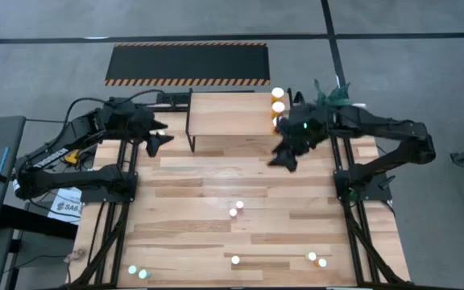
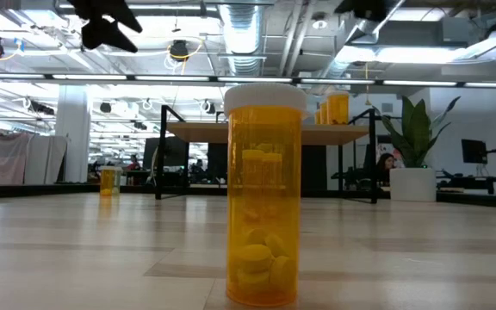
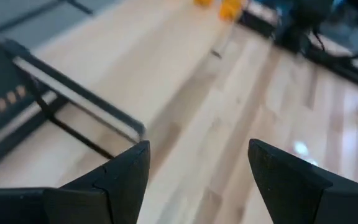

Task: Pick and place medicine bottles onto shelf by color
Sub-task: Put the right small orange pill bottle on the shelf

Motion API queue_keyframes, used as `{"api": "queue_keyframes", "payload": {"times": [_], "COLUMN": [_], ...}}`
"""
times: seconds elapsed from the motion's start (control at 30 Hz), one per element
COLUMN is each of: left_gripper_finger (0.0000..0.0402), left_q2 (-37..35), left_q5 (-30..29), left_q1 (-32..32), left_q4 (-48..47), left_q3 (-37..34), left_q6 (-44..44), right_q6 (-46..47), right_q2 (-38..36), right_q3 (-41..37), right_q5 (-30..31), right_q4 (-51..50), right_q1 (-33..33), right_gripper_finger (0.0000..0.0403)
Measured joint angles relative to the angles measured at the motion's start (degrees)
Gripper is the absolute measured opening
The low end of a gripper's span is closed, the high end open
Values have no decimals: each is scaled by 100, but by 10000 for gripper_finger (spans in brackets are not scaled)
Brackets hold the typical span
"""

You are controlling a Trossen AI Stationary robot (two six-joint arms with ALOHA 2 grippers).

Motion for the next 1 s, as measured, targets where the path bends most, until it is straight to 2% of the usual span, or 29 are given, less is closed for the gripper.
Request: {"api": "queue_keyframes", "payload": {"times": [0.3,0.43,0.57,0.73,0.9,1.0], "left_gripper_finger": [258,258,258,258,258,258], "left_q2": [53,121,223,391,738,1083], "left_q5": [1337,1473,1278,992,95,-562], "left_q1": [-498,-932,-1611,-2756,-4101,-4800], "left_q4": [27,37,44,218,798,1340], "left_q3": [0,0,0,0,0,0], "left_q6": [359,64,-525,-1930,-3194,-3597], "right_q6": [2053,2342,2386,2401,2358,2338], "right_q2": [12,13,13,13,13,13], "right_q3": [0,0,0,0,0,0], "right_q5": [193,272,771,1353,1761,1999], "right_q4": [-589,-648,-847,-1107,-1146,-1145], "right_q1": [1439,2022,2557,3345,3988,4235], "right_gripper_finger": [318,318,317,317,317,317]}}
